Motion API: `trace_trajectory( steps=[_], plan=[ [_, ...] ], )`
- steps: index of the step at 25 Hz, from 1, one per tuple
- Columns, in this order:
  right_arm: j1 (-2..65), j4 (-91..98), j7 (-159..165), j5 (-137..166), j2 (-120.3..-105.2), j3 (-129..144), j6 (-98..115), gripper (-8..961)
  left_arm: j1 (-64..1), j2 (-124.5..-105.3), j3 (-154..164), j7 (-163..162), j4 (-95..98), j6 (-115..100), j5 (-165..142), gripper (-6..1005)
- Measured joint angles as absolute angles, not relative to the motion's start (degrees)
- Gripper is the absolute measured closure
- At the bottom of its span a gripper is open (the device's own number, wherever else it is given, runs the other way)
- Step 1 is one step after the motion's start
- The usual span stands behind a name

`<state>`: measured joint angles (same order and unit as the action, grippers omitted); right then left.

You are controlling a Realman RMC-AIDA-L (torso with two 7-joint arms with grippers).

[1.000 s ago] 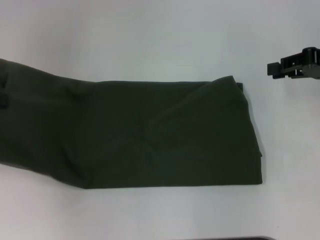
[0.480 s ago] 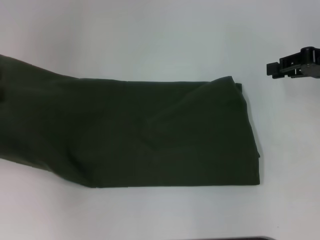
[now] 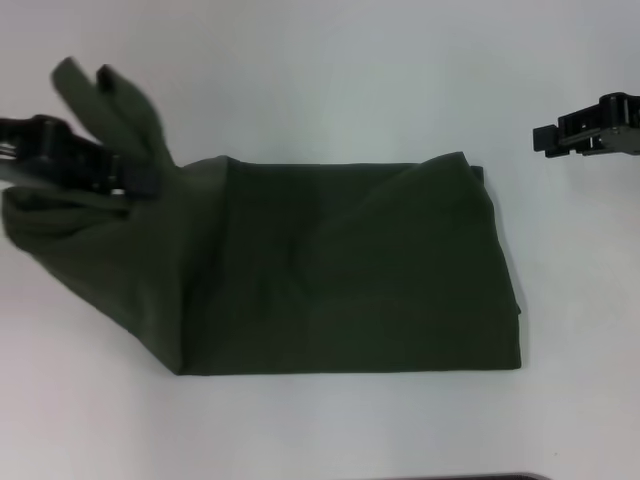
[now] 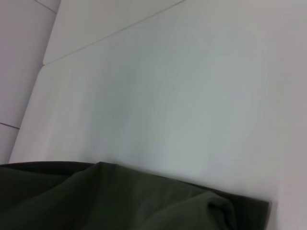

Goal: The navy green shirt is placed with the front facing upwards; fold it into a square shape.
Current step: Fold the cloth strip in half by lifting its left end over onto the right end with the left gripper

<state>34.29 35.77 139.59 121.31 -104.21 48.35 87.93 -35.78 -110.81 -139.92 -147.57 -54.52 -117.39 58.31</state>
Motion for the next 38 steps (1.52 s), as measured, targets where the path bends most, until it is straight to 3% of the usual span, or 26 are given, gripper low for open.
trace_trajectory(
  steps=[16,38],
  plan=[
    [35.78,35.65,140.62,122.90,-104.53,48.26,87.45,659,-42.41,-120.81,-136.17,-146.28,-46.86,-113.73,64.06,983],
    [36.92,35.37,142.05,124.10,-105.20,48.36,86.26,659,-49.36,-124.15,-130.87,-139.59,-27.51,-93.37,64.76,983]
  ],
)
